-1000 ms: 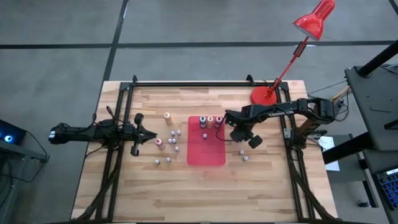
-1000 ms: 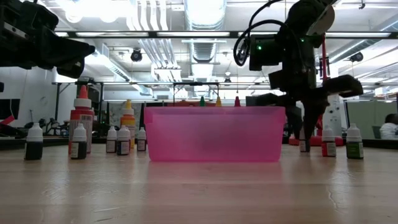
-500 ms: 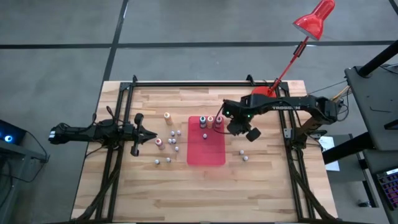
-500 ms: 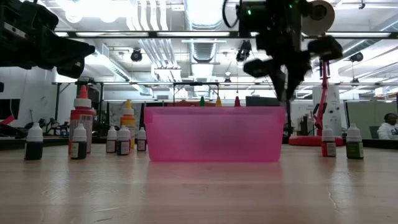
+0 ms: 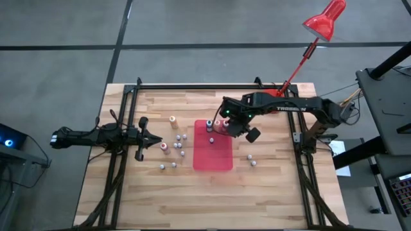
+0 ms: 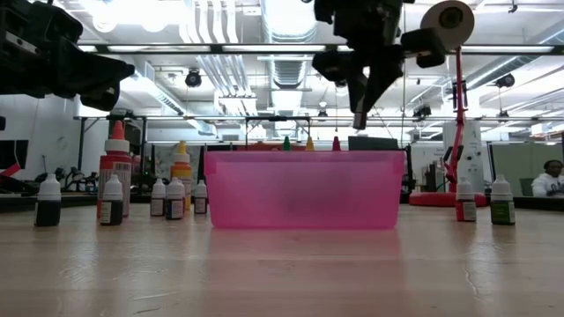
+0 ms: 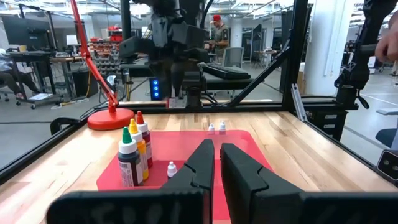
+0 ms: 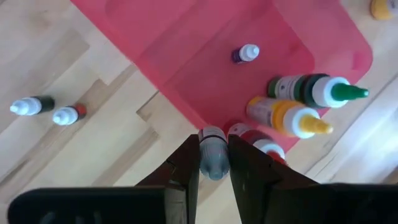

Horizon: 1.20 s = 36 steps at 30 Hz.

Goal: Pick & Place food coloring
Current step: Put the small food coloring bottle into the red bin

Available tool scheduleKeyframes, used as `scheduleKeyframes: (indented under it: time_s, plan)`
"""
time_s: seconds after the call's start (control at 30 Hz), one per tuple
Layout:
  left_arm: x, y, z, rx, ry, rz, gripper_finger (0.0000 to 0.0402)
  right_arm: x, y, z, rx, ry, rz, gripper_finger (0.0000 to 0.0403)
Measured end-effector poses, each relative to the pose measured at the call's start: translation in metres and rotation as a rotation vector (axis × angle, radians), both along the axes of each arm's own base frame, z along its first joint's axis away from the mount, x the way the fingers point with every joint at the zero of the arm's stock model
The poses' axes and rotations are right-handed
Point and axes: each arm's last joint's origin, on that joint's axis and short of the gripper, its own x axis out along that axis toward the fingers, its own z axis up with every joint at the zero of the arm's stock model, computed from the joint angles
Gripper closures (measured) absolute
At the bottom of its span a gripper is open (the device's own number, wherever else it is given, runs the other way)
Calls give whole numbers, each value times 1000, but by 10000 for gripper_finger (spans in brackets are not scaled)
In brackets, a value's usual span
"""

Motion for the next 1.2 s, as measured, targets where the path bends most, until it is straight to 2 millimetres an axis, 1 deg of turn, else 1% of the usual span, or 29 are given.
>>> scheduleKeyframes:
  time_s: [0.13, 0.4, 0.57, 1.0, 1.2]
  plan:
    - [0, 0, 0, 0, 0, 0, 399, 9, 3, -3, -2, 5, 22, 337]
    - [0, 0, 0, 0, 0, 0, 399, 25, 11, -18, -9, 40, 100, 337]
    - [0, 0, 0, 0, 0, 0, 399, 36, 17, -27, -23, 58, 191, 337]
    - [0, 0, 0, 0, 0, 0, 399, 66, 14, -23, -39, 6, 214, 337]
    - [0, 0, 0, 0, 0, 0, 399, 79, 13, -32, -35, 16, 215, 337]
